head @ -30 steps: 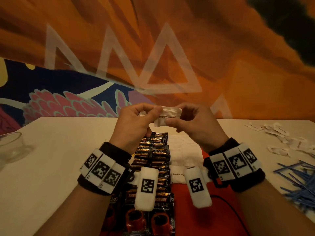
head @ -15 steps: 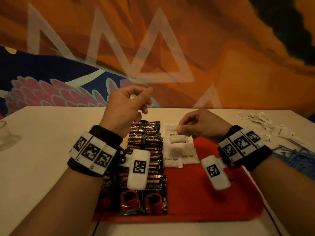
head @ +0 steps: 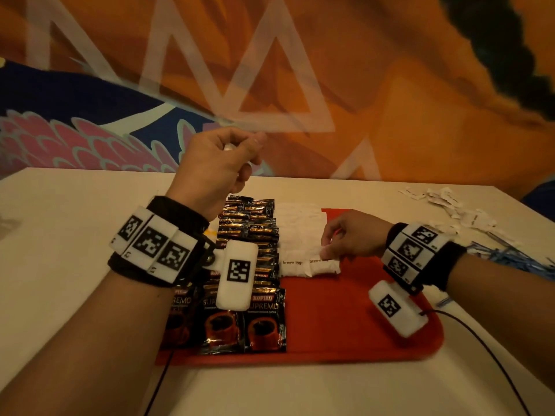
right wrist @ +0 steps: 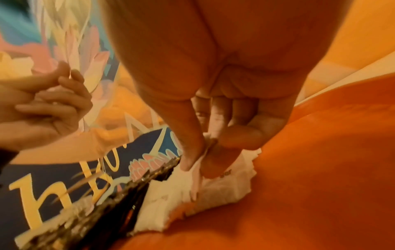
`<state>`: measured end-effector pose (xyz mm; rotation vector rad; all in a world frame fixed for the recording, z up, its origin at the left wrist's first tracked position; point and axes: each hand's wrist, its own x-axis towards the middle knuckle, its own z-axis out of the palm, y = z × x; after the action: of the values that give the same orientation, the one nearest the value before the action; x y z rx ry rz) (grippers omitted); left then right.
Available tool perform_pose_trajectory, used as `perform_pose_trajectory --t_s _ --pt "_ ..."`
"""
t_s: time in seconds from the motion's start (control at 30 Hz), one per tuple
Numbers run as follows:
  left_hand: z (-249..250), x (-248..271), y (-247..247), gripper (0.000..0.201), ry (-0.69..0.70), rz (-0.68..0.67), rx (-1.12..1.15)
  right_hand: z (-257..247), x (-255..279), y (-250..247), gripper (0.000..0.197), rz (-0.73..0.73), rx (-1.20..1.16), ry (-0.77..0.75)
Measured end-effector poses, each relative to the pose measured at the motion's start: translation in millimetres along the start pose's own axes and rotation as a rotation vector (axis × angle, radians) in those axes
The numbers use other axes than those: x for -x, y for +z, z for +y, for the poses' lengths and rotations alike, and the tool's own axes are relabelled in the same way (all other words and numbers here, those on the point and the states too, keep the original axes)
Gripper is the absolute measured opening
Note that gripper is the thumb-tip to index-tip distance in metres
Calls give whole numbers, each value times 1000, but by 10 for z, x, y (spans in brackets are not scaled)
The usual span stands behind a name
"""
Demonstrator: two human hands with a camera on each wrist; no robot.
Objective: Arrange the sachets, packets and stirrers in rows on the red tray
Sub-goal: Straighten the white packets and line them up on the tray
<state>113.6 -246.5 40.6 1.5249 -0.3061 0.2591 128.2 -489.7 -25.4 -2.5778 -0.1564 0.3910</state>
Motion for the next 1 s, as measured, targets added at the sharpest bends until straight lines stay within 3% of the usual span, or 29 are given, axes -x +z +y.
perform_pose_trajectory --t_s 0.2,0.3,0.37,0.47,0.6,0.77,1.0 --pt "11 -2 -5 11 -8 2 -11 -2 -7 71 28 96 298 -22" --pt "17 -1 -6 11 -13 2 -5 -12 26 52 34 192 293 -49" --pt "22 -1 -9 11 -12 3 -3 -36 62 32 31 251 303 -145" --pt "17 1 -6 11 -16 6 -10 -93 108 54 20 175 307 -255" --pt "18 9 10 13 -25 -4 -17 -84 100 158 17 -4 360 -236" --pt "11 -2 1 18 -65 -14 28 -101 91 115 26 -9 343 -234" --pt "15 -15 25 49 -234 -7 122 -365 163 -70 21 223 140 -388"
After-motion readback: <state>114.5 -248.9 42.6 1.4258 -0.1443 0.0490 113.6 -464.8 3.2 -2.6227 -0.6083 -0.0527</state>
